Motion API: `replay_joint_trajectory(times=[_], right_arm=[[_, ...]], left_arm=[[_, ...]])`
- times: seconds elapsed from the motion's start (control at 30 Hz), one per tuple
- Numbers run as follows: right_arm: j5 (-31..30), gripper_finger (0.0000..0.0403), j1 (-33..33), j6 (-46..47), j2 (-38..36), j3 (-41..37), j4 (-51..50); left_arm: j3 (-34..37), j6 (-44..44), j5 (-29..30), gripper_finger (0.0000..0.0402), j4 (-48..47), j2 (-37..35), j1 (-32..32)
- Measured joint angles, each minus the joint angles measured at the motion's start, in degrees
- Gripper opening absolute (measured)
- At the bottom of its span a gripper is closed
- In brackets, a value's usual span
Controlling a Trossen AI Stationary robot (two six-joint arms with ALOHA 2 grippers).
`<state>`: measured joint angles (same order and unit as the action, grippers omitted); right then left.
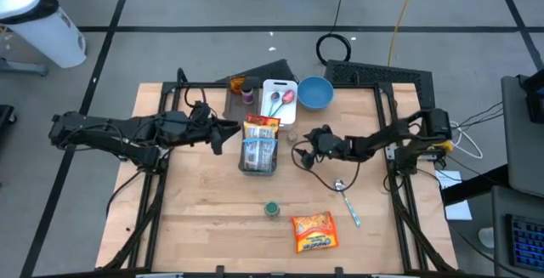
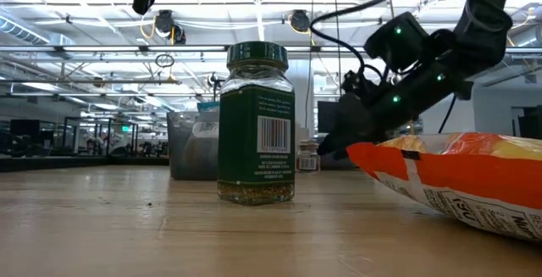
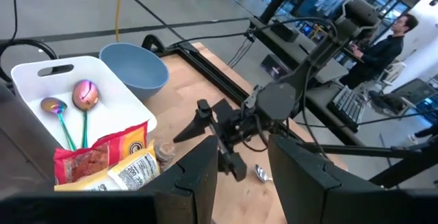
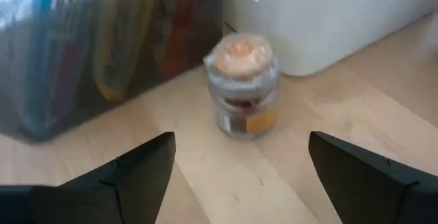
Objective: Pick & Place Food Item
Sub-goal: Put the brown spice bottle into the top black bin
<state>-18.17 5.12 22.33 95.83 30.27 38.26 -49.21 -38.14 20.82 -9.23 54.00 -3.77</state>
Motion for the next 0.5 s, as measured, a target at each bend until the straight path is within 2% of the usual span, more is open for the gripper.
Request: replay_joint_trajectory(times=[0.2,0.5], right_arm=[[0.11,0.0327,-0.15,0.14,4.41,0.44,5.05],[-0.55,0.0327,-0.84,0.09,12.23,6.17,5.78]], left_arm=[[0.00,-1.05,-0.25,0.0136,0.00,0.00,0.00],[-0.02,-2.41,-0.26,0.0136,0.00,0.00,0.00]])
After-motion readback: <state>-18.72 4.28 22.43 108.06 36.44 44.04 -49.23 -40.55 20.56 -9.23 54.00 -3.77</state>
